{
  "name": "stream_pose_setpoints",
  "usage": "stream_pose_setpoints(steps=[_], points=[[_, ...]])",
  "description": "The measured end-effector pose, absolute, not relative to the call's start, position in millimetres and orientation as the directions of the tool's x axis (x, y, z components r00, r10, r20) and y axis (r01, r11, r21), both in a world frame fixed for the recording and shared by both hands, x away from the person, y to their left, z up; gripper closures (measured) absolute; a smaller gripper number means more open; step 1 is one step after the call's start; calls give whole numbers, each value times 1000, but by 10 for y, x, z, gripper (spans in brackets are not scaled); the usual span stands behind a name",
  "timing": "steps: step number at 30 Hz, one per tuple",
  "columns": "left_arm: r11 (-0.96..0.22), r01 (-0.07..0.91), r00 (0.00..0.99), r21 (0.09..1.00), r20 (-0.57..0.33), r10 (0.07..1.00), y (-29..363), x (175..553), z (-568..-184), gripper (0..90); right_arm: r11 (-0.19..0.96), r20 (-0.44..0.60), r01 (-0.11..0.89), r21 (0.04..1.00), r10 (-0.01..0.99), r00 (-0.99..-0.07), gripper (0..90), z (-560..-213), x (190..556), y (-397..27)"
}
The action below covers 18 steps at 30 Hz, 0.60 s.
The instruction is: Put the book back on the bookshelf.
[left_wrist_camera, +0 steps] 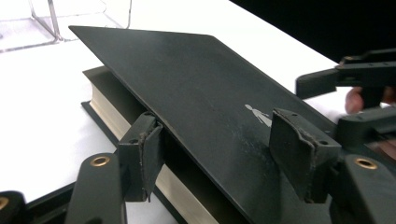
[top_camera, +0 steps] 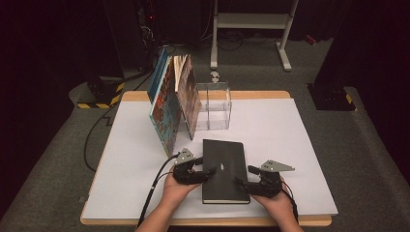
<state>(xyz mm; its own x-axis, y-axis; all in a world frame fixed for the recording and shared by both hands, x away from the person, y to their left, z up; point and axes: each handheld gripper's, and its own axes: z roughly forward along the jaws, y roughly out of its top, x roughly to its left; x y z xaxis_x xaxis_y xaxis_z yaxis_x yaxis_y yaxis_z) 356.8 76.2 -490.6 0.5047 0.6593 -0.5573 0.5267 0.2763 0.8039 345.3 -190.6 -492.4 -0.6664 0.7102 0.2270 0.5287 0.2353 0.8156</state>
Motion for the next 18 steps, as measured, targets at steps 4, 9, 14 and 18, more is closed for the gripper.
stream_pose_setpoints(steps=[4,9,14,18], points=[[277,534,500,799,-562,659,766,3570,-4909,370,226,244,552,803,719,-650,240,-4919,3588,-1888],[299,507,528,808,-566,633,765,3530,-4854,410,202,262,555,807,720,-643,227,-4911,3689,-1843],[290,515,525,807,-564,637,757,3534,-4861,415,193,257,543,817,721,-643,229,-4920,3672,-1840],[293,516,526,805,-567,634,753,3540,-4883,407,191,261,541,819,715,-648,224,-4936,3668,-1829]])
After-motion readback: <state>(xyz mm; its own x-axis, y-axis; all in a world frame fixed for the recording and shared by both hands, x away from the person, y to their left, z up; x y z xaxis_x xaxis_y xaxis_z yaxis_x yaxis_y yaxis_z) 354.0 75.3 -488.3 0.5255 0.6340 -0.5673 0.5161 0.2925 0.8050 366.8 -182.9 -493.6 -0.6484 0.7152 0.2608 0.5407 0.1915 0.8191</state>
